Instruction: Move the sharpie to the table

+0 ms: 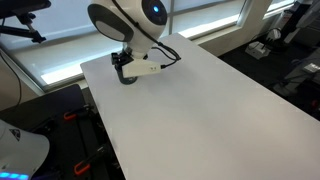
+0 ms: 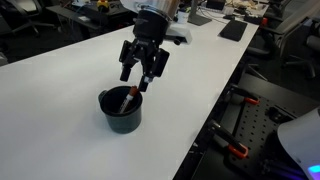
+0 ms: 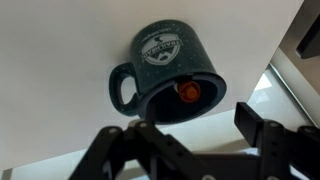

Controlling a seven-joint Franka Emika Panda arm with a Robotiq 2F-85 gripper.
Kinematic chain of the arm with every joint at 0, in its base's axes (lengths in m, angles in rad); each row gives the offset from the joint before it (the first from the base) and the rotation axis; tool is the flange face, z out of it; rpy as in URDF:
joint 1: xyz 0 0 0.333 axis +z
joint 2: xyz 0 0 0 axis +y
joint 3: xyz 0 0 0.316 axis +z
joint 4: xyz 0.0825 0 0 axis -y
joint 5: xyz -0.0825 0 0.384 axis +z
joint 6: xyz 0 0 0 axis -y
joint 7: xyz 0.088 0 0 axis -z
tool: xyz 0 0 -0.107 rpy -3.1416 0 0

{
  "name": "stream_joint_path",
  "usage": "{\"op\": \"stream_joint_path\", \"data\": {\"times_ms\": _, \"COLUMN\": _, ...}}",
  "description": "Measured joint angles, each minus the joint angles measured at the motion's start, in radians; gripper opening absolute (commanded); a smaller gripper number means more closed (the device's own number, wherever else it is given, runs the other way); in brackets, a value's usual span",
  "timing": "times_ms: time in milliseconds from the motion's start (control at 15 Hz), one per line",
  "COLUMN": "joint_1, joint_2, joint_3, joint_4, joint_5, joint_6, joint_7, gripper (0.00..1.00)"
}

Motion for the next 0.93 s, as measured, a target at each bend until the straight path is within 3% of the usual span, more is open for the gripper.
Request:
{"op": "stream_joint_path", "data": {"times_ms": 67, "joint_1": 0.0, "joint_2": 0.005, "joint_3": 0.001, "joint_4": 0.003, "joint_5": 0.0, "joint_6": 0.0, "joint_7": 0.0, "gripper": 0.76}}
{"op": "stream_joint_path", "data": {"times_ms": 267, "joint_1": 0.0, "joint_2": 0.019, "joint_3": 0.003, "joint_4": 0.007, "joint_5": 0.0, "joint_6": 0.002, "joint_7": 0.0, "gripper": 0.62}}
{"op": "stream_joint_path", "data": {"times_ms": 333, "joint_1": 0.0, "joint_2": 0.023, "joint_3": 0.003, "joint_4": 0.009, "joint_5": 0.0, "joint_6": 0.002, "joint_7": 0.0, "gripper": 0.62}}
{"op": "stream_joint_path", "data": {"times_ms": 467, "joint_1": 0.0, "joint_2": 0.031, "joint_3": 0.004, "joint_4": 0.011, "joint_5": 0.0, "joint_6": 0.003, "joint_7": 0.0, "gripper": 0.41}}
{"op": "stream_joint_path", "data": {"times_ms": 800, "joint_1": 0.0, "joint_2": 0.034, "joint_3": 0.004, "joint_4": 0.012, "joint_5": 0.0, "joint_6": 0.003, "joint_7": 0.0, "gripper": 0.18}}
{"op": "stream_joint_path", "data": {"times_ms": 933, "joint_1": 0.0, "joint_2": 0.034, "joint_3": 0.004, "joint_4": 0.013, "joint_5": 0.0, "joint_6": 0.003, "joint_7": 0.0, "gripper": 0.15}}
